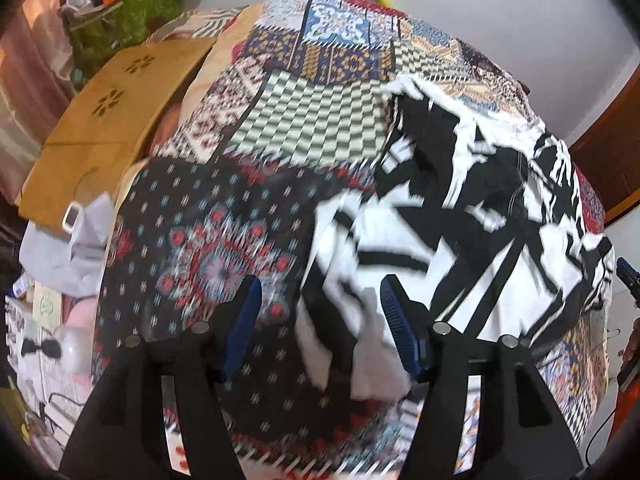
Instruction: Fold small clothes
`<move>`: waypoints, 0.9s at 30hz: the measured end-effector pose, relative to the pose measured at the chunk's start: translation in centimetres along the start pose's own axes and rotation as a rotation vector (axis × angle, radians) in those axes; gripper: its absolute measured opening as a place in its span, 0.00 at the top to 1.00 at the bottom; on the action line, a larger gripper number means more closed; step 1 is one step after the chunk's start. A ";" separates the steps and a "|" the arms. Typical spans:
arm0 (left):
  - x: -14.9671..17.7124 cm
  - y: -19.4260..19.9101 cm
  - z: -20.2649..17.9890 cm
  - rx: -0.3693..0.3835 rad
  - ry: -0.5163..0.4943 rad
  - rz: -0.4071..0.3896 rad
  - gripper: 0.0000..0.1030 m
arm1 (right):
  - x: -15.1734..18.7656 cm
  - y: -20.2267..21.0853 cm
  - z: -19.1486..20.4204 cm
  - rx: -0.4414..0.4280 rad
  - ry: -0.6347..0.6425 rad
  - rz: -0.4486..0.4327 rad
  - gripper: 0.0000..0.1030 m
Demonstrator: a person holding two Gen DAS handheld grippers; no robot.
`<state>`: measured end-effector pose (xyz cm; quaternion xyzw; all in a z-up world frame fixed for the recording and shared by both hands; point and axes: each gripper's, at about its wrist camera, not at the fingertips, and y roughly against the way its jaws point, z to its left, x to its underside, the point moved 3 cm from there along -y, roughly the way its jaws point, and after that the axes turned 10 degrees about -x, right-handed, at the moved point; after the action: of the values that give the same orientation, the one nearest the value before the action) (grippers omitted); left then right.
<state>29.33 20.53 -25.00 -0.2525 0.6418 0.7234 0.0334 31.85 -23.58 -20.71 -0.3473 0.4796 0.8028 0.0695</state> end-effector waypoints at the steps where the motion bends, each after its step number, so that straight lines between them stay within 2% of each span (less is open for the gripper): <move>1: 0.7 -0.3 0.3 0.003 0.007 0.012 0.40 | 0.4 0.1 -0.1 -0.001 -0.005 0.004 0.43; 6: 2.7 -2.5 0.6 0.070 0.071 0.101 0.40 | 2.0 -1.2 -0.8 -0.021 -0.059 0.059 0.43; 9: 3.1 -3.3 -0.1 0.095 0.084 0.113 0.43 | 2.6 -2.9 -1.2 -0.038 -0.092 0.104 0.43; 10: 3.2 -3.4 -0.4 0.100 0.072 0.106 0.46 | 2.7 -3.3 -1.2 -0.052 -0.099 0.116 0.46; 11: 3.3 -3.3 -0.7 0.110 0.062 0.099 0.54 | 2.8 -3.6 -1.1 -0.067 -0.106 0.124 0.51; 13: 3.5 -2.9 -1.0 0.130 0.054 0.088 0.65 | 3.1 -4.1 -0.6 -0.105 -0.105 0.141 0.73; 15: 3.7 -2.3 -1.4 0.135 0.036 0.078 0.84 | 3.4 -4.2 0.1 -0.110 -0.084 0.150 0.79; 19: 3.9 -0.3 -1.7 0.077 -0.009 0.014 0.93 | 3.9 -3.5 1.0 -0.138 -0.057 0.159 0.90; 24: 3.0 3.7 -1.7 0.039 -0.035 -0.094 0.94 | 3.0 -0.7 2.2 -0.184 -0.021 0.109 0.92; 27: 1.4 6.4 -1.7 0.047 -0.031 -0.165 0.94 | 1.4 1.3 3.1 -0.211 -0.002 0.044 0.93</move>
<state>26.28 17.41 -19.79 -0.2923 0.6350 0.7067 0.1089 28.75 -22.06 -19.74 -0.3412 0.3996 0.8507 0.0154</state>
